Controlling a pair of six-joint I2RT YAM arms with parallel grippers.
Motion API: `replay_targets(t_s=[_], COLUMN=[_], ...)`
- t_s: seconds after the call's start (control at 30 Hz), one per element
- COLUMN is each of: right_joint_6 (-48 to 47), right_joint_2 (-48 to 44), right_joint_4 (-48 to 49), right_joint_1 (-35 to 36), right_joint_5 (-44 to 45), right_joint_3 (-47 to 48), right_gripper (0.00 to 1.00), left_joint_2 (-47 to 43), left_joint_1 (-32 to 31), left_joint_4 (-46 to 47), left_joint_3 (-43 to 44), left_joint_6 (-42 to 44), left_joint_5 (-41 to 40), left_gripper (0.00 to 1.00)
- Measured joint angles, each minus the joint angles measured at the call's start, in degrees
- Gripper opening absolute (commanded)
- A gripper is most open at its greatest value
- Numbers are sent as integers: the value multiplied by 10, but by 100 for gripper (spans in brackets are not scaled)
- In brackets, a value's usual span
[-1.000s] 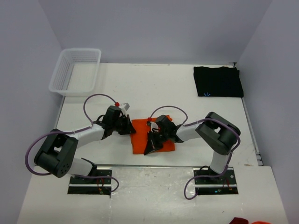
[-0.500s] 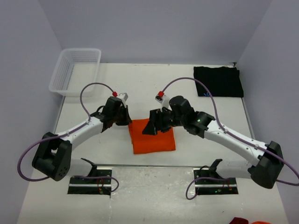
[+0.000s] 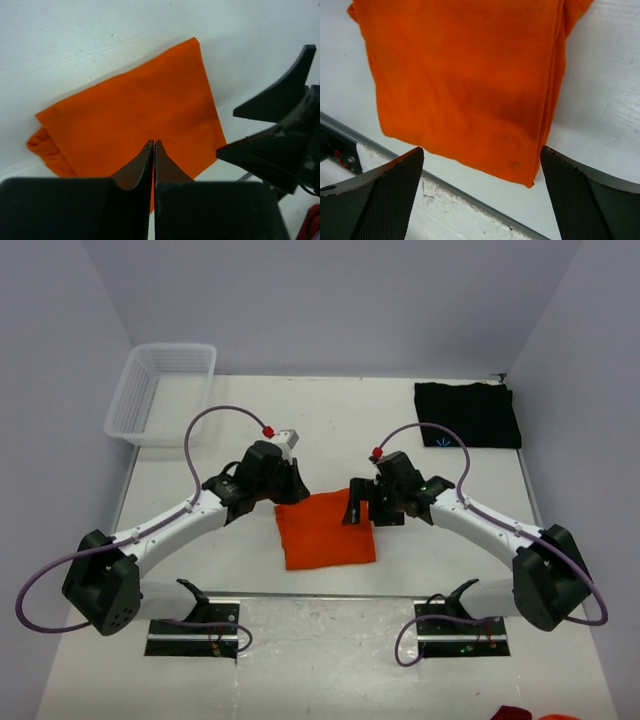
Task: Fold and stack the t-shirts
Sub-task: Smooth out wrinkles on the folded tshirt
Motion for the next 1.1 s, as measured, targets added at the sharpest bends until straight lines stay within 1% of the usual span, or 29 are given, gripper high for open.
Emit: replay_targets(t_s=[0.2,0.3,0.6,0.8,0.93,1.1], right_joint_6=[-1,1,23,43,54,66], right_joint_2=[24,37,68,69,61,46], right_joint_4=[29,39,102,140,157,173], right_joint_1=[-15,-21,-28,-28,-28,-28], right_joint_5=[8,12,10,9,9,14], right_joint_3=[-31,-36,-70,-81,-93,-110], right_gripper=[99,99,99,99,99,99], left_joint_2=[26,40,74,138,163,186], left_joint_1=[-50,-60,-62,-61,-58,-39], left_joint_4=[12,13,13,26,44,67], left_joint_3=[-24,-39,-78,-76,-59,-45], left_joint_6=[-40,-57,-95,-103,-103,-98], left_joint_5=[-9,-16,-43,-44,-38,-18], left_gripper=[0,0,0,0,0,0])
